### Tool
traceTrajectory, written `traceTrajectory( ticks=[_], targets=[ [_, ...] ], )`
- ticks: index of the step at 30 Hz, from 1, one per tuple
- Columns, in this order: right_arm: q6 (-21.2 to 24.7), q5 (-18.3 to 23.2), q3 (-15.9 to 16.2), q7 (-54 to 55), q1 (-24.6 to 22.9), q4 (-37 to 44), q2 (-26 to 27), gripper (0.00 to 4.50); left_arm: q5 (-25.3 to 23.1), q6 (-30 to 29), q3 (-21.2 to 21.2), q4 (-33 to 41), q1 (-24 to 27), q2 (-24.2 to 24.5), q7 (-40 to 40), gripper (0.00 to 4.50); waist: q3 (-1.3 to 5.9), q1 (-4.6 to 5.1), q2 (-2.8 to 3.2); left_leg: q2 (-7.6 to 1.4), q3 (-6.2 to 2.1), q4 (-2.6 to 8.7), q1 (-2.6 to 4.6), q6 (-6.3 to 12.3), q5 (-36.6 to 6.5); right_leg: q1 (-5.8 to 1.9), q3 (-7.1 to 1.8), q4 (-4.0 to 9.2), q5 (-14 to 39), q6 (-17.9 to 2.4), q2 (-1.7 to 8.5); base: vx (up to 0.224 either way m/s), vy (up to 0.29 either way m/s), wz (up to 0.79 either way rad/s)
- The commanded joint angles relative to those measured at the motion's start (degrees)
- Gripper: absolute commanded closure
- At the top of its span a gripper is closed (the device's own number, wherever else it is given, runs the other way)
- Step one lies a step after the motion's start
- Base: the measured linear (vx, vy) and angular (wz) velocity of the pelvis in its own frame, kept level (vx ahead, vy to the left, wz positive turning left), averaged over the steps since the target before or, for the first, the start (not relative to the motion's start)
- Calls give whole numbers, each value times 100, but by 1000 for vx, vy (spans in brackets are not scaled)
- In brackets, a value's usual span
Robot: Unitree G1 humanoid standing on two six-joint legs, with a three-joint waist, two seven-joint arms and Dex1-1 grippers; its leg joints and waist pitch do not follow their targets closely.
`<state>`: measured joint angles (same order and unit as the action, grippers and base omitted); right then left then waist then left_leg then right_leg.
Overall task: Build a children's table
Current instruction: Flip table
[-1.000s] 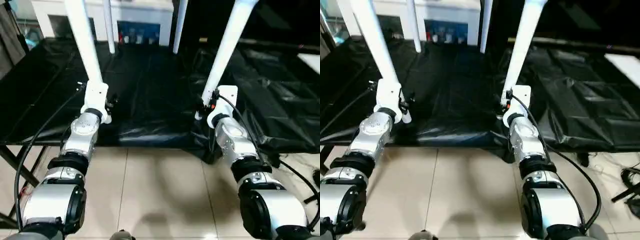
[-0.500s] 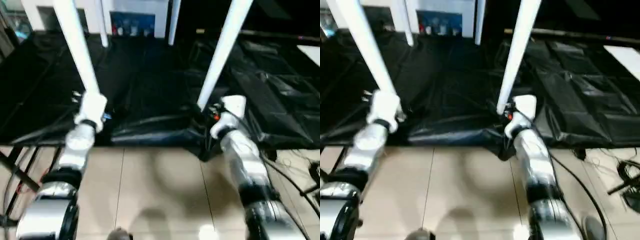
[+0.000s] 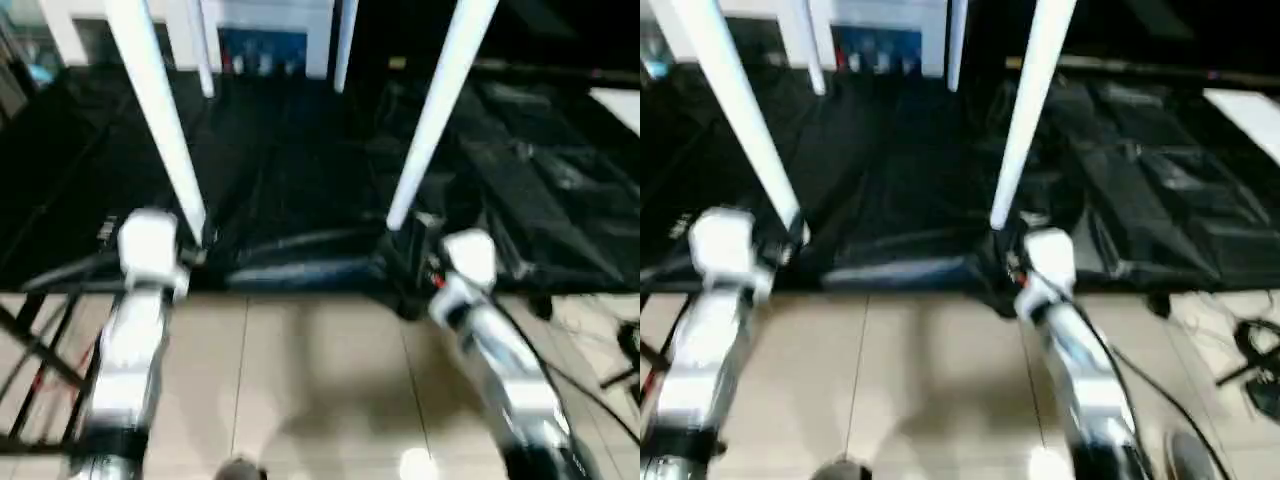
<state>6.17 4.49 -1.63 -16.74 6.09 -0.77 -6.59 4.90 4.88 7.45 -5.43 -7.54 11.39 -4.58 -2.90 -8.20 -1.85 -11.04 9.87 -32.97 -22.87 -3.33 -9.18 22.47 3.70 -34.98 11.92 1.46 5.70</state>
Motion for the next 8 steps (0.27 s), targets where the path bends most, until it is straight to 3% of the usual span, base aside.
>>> traceTrajectory(
  ticks=[1, 3, 8],
  targets=[
    [93, 97, -82, -41, -164, 296, -66, 34, -8, -175, -125, 557, 211, -82, 57, 34, 297, 17, 105, -239, -74, 505, 144, -249, -2039, -178, -247, 448, 922, -646, 247, 0, 0, 0],
    [223, 188, -141, 25, -377, 453, -57, 34, -181, -257, -232, 1126, 523, -206, 150, 34, 290, 29, 114, -245, -84, 509, 152, -293, -2158, -156, -259, 480, 1161, -536, 225, 0, 0, 0],
    [348, 131, -151, 100, -486, 560, -110, 34, -199, -566, -322, 1530, 773, -327, 319, 34, 271, 50, 94, -215, -80, 495, 150, -342, -2225, -133, -270, 505, 1292, -416, 184, 0, 0, 0]
  ],
)
